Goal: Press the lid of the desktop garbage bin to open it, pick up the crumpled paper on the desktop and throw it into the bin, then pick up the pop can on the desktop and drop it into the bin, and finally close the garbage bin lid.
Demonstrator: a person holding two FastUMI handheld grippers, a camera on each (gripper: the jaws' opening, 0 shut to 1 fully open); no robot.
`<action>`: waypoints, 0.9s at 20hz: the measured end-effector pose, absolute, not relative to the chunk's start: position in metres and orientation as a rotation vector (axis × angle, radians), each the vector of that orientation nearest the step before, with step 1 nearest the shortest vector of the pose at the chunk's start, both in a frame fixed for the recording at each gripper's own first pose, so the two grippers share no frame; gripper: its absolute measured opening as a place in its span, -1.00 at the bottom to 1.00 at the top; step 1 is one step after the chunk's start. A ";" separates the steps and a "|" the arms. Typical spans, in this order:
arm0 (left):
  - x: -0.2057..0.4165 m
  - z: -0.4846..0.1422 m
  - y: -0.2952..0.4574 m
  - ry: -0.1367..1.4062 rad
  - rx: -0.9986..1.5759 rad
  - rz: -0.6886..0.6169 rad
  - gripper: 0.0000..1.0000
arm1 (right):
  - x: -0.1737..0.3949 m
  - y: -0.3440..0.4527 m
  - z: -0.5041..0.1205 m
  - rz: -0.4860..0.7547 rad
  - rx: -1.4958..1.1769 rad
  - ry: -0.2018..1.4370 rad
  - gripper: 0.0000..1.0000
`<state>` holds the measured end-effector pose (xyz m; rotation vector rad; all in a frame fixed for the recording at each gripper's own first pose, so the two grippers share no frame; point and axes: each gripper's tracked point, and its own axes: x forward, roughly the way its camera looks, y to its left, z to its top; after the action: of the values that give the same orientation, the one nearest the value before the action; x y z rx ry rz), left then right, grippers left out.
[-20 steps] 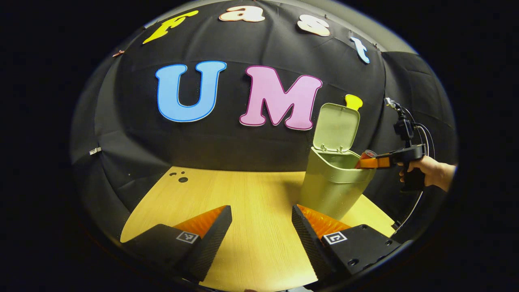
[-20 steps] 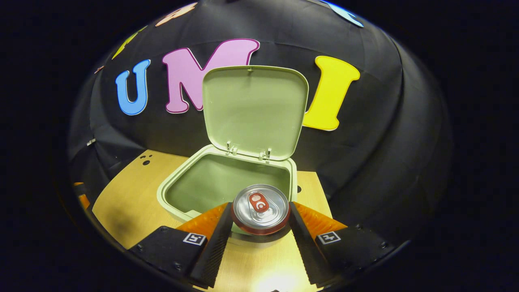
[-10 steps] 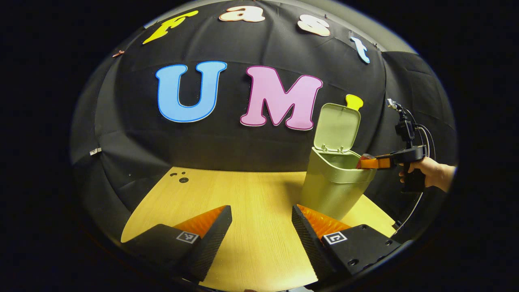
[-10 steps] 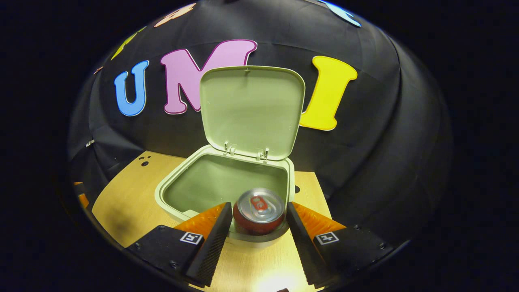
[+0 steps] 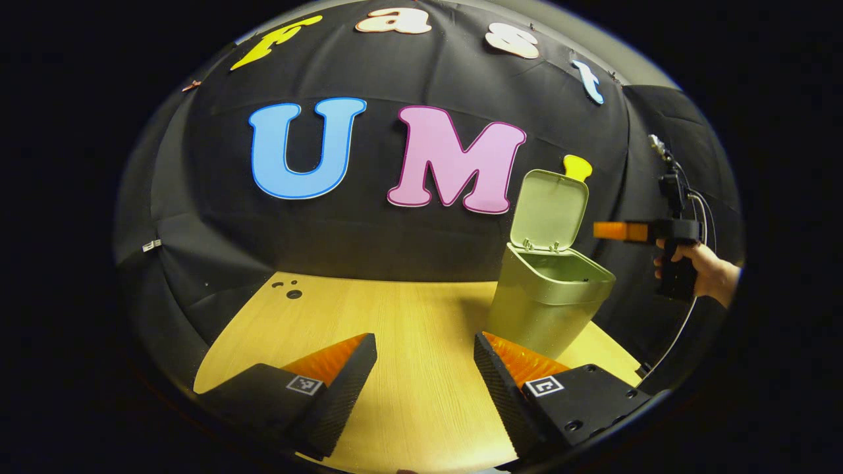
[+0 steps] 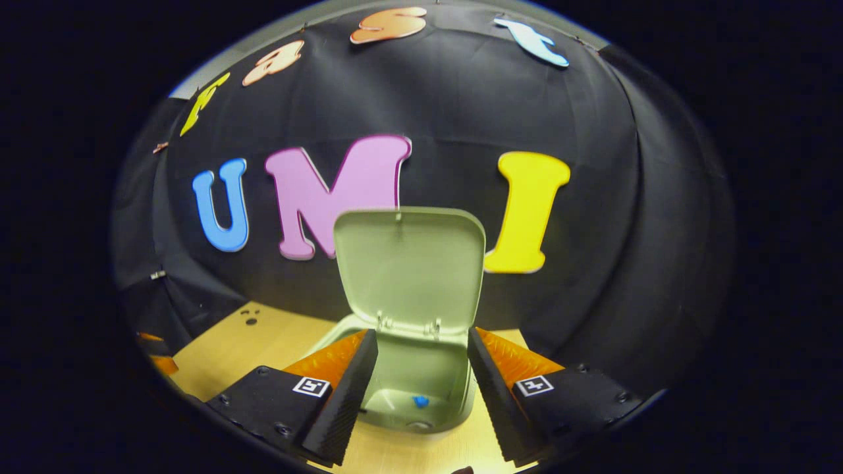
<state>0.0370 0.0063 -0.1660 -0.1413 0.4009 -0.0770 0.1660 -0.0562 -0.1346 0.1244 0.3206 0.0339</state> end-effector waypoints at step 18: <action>0.066 -0.168 -0.017 0.425 -0.151 0.022 0.92 | 0.282 -0.075 -0.066 0.039 0.225 0.031 0.77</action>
<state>0.0658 -0.0165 -0.1676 -0.1508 0.4246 0.0218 0.2818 -0.0745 -0.0663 0.2254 0.0309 0.0388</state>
